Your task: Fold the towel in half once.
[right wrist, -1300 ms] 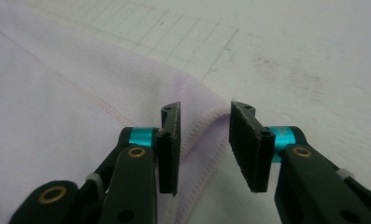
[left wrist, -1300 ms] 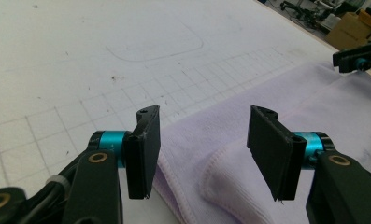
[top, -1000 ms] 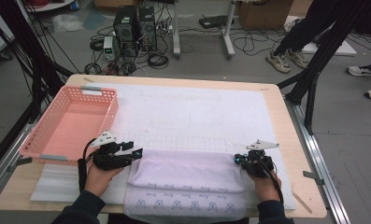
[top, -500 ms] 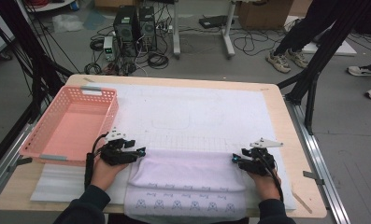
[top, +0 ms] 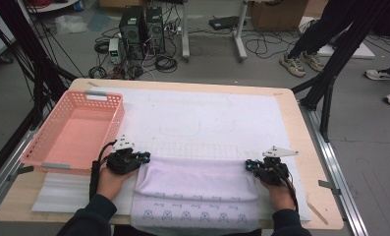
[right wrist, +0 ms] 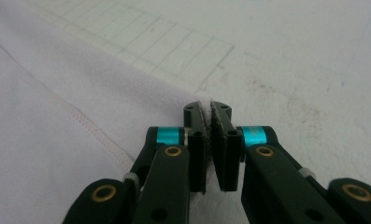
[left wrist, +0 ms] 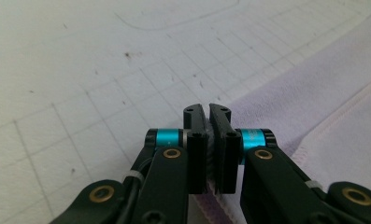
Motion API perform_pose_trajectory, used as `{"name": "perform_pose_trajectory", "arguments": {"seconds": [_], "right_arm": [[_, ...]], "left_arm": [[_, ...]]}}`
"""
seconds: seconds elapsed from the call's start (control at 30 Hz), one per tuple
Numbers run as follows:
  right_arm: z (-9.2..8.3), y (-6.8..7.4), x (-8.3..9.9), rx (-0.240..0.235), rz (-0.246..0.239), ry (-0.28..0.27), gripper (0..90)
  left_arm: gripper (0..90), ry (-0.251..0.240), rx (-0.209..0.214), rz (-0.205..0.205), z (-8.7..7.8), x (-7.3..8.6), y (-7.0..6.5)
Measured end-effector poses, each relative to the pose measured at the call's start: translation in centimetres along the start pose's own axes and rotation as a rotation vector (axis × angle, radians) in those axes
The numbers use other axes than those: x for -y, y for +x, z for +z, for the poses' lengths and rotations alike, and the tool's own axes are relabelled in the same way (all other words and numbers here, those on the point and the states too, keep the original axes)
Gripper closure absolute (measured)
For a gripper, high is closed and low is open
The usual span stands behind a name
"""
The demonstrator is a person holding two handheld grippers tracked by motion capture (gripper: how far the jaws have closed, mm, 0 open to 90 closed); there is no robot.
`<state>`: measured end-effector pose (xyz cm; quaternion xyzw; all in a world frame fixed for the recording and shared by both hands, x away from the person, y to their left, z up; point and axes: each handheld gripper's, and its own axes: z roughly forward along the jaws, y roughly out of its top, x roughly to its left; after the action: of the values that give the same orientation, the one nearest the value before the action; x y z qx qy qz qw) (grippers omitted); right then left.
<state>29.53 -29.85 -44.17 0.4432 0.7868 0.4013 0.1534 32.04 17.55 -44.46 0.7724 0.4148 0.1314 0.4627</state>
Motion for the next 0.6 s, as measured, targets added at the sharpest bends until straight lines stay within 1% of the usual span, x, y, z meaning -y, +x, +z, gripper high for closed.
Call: {"name": "perform_pose_trajectory", "arguments": {"seconds": [0.03, 0.07, 0.1, 0.17, 0.2, 0.27, 0.43, 0.47, 0.5, 0.53, 0.6], "right_arm": [[0.0, -0.1, -0.2, 0.007, -0.012, -0.005, 86.1], [0.0, -0.1, -0.4, 0.017, -0.018, -0.008, 86.1], [0.1, -0.2, -0.6, 0.024, -0.013, -0.014, 86.1], [0.3, -0.6, -1.1, 0.035, -0.012, -0.017, 86.2], [0.4, -0.7, -1.4, 0.043, -0.014, -0.02, 86.3], [0.7, -1.1, -2.0, 0.055, -0.02, -0.022, 86.3], [1.5, -1.9, -3.9, 0.08, -0.018, -0.031, 86.3], [1.7, -2.0, -4.3, 0.086, -0.018, -0.032, 86.3], [1.9, -2.2, -4.6, 0.089, -0.02, -0.039, 86.2], [2.1, -2.3, -4.9, 0.097, -0.021, -0.038, 86.2], [2.3, -2.7, -5.5, 0.105, -0.014, -0.04, 86.2]], "left_arm": [[85.5, -0.011, -0.001, -0.005, 0.0, -0.2, 0.1], [85.5, -0.019, -0.001, -0.019, 0.0, -0.4, 0.3], [85.5, -0.007, -0.007, -0.015, 0.1, -0.6, 0.4], [85.6, -0.012, -0.019, -0.017, 0.4, -1.2, 0.7], [85.6, -0.007, -0.025, -0.009, 0.6, -1.5, 0.8], [85.7, -0.02, -0.039, -0.015, 0.8, -2.3, 1.1], [85.7, -0.034, -0.064, -0.05, 1.9, -4.0, 2.4], [85.6, -0.034, -0.068, -0.049, 2.1, -4.4, 2.6], [85.7, -0.047, -0.071, -0.046, 2.2, -4.6, 2.8], [85.7, -0.055, -0.069, -0.057, 2.4, -4.8, 3.0], [85.7, -0.048, -0.079, -0.055, 2.7, -5.4, 3.4]]}}
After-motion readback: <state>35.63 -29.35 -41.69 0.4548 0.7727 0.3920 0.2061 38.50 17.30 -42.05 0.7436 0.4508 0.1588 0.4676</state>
